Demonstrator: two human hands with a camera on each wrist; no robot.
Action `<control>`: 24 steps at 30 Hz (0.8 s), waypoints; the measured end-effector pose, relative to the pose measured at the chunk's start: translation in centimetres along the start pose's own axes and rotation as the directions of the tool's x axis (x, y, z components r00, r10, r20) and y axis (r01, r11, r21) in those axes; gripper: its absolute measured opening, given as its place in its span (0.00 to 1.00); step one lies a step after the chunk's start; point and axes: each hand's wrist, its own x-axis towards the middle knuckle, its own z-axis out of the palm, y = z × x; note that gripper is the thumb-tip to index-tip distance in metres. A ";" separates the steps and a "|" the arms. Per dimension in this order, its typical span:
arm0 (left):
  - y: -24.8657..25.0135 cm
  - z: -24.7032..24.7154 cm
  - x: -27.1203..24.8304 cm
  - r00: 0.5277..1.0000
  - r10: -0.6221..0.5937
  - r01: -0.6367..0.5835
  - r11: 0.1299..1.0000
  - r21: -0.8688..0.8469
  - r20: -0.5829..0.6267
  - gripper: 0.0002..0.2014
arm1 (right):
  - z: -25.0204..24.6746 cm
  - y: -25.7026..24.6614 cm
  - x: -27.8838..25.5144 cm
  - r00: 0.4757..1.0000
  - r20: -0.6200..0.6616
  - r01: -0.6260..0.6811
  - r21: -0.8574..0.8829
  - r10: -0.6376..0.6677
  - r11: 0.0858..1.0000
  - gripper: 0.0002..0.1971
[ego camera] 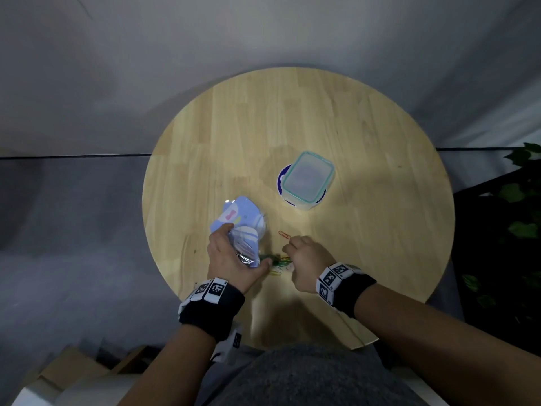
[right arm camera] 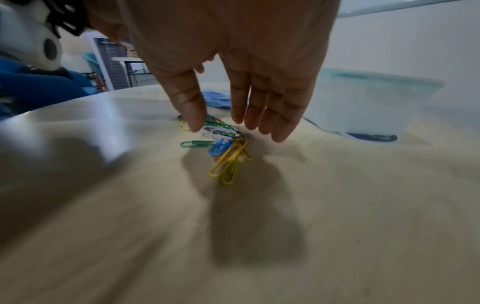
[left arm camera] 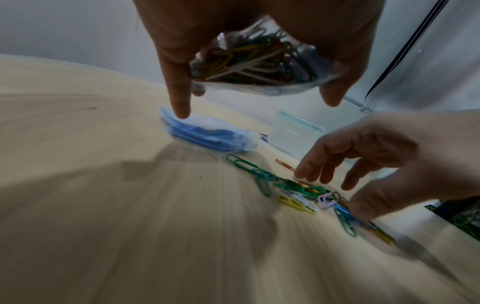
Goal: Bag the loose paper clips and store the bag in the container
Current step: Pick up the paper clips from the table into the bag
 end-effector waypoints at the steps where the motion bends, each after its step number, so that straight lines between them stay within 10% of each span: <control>1: 0.1 0.0 0.0 1.000 0.000 0.000 1.000 0.005 -0.002 0.52 | -0.1 0.0 0.0 0.999 0.021 0.027 -0.029 -0.026 0.999 0.24; 15: 0.0 0.5 0.0 0.998 -0.035 0.033 0.999 0.036 0.050 0.51 | -0.3 -0.5 -1.2 0.993 0.120 0.015 -0.066 -0.007 0.998 0.14; 24: 1.6 1.5 0.5 0.986 0.141 -0.152 0.978 0.140 0.085 0.41 | -5.3 1.2 -1.7 0.946 0.011 -0.277 0.550 0.325 0.788 0.05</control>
